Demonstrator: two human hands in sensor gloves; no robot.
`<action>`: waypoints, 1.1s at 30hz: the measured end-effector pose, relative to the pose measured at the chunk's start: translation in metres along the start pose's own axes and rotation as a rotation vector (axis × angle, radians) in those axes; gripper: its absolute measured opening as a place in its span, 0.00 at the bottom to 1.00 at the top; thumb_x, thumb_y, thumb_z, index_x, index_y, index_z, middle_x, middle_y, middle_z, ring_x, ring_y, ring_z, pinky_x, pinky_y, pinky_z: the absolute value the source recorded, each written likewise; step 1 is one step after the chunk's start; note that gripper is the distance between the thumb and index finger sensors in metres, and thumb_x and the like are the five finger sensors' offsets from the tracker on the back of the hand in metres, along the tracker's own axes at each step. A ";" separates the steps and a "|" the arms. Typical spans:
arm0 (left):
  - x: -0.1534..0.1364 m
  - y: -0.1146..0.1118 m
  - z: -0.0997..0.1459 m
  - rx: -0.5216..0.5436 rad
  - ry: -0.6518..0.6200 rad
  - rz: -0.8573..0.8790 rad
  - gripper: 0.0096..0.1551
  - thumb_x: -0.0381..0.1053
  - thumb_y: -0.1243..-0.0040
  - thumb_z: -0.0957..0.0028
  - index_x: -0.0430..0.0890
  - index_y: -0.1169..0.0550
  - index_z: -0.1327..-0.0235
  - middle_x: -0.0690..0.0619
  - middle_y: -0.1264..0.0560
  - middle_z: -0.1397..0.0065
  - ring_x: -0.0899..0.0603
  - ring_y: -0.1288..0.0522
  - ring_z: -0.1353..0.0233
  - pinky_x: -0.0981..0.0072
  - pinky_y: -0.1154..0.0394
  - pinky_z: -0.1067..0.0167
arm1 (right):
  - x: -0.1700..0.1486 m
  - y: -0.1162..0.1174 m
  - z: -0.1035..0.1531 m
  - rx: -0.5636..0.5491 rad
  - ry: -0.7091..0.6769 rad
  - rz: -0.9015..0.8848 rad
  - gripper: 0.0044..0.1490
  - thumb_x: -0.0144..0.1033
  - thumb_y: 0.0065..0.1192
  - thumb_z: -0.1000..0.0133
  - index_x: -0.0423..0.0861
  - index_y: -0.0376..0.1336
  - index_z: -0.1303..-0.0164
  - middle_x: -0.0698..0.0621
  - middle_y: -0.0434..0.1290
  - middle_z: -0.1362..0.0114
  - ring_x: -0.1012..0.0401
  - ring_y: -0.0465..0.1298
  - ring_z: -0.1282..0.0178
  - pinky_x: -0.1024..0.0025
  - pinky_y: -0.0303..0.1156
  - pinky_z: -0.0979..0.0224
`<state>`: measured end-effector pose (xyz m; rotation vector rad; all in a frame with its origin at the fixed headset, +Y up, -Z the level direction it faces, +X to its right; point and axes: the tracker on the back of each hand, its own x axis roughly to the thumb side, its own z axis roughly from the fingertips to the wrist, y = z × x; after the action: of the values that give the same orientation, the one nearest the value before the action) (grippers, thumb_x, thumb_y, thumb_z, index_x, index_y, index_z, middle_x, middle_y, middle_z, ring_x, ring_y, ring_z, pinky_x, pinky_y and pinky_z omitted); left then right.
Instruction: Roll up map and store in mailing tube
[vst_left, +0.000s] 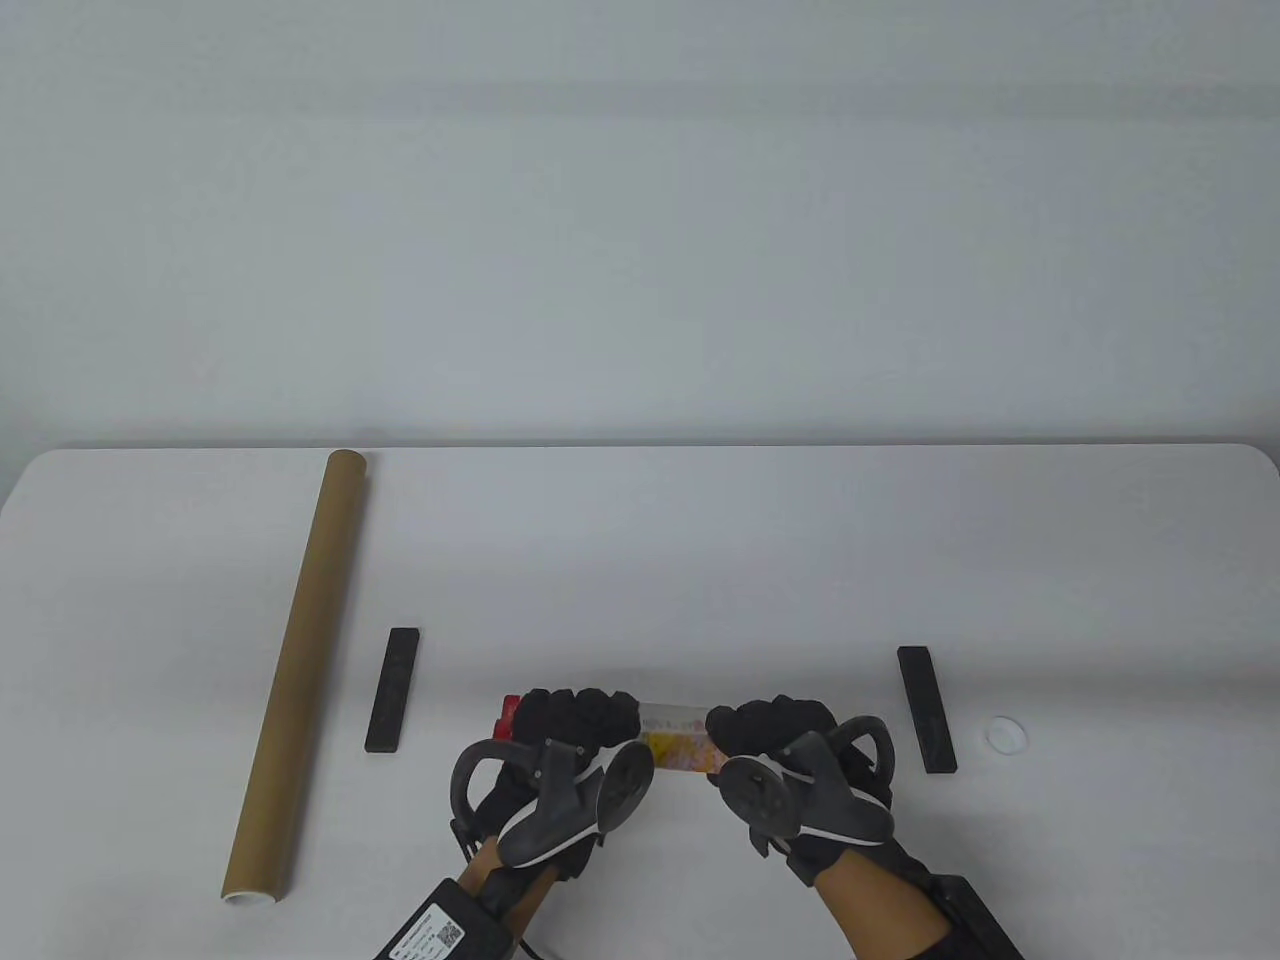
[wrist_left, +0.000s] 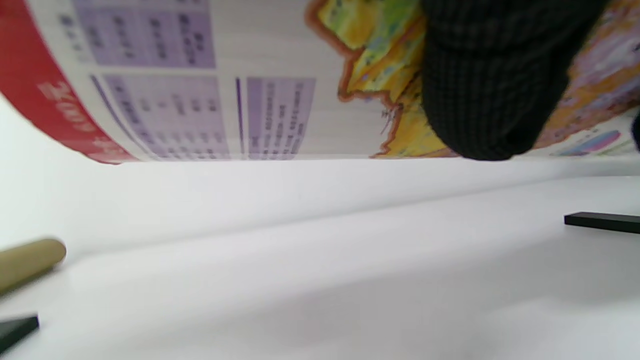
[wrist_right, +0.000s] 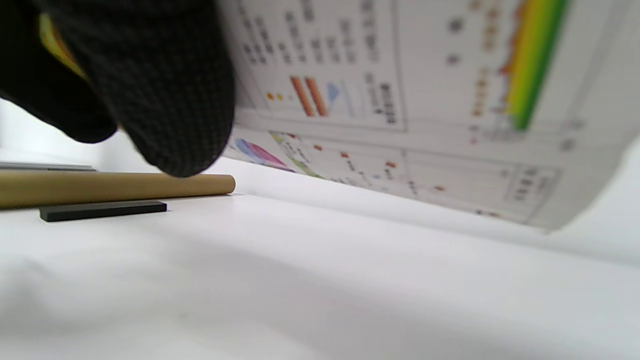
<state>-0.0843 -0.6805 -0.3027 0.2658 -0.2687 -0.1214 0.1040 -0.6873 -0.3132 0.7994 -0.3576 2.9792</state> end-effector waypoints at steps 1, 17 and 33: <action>0.001 0.001 0.001 0.014 -0.004 -0.016 0.34 0.72 0.24 0.66 0.65 0.20 0.45 0.61 0.18 0.47 0.50 0.15 0.44 0.56 0.26 0.31 | -0.001 0.001 0.000 0.005 0.003 -0.024 0.34 0.48 0.82 0.52 0.41 0.75 0.41 0.50 0.81 0.52 0.53 0.83 0.58 0.46 0.76 0.42; -0.011 -0.008 -0.010 -0.262 0.031 0.207 0.27 0.71 0.24 0.65 0.65 0.16 0.53 0.61 0.16 0.54 0.51 0.15 0.52 0.57 0.24 0.35 | 0.009 -0.004 0.003 -0.068 -0.046 0.142 0.39 0.49 0.82 0.53 0.42 0.72 0.35 0.50 0.79 0.47 0.52 0.83 0.52 0.45 0.74 0.37; 0.000 0.001 -0.001 -0.005 -0.014 0.001 0.28 0.71 0.23 0.67 0.65 0.17 0.53 0.61 0.16 0.53 0.51 0.15 0.50 0.58 0.24 0.34 | -0.001 -0.001 0.001 -0.009 -0.017 -0.016 0.35 0.48 0.82 0.52 0.41 0.74 0.39 0.50 0.80 0.50 0.53 0.83 0.56 0.46 0.75 0.40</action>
<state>-0.0835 -0.6791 -0.3032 0.2597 -0.2828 -0.1226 0.1058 -0.6862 -0.3124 0.8226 -0.3635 2.9561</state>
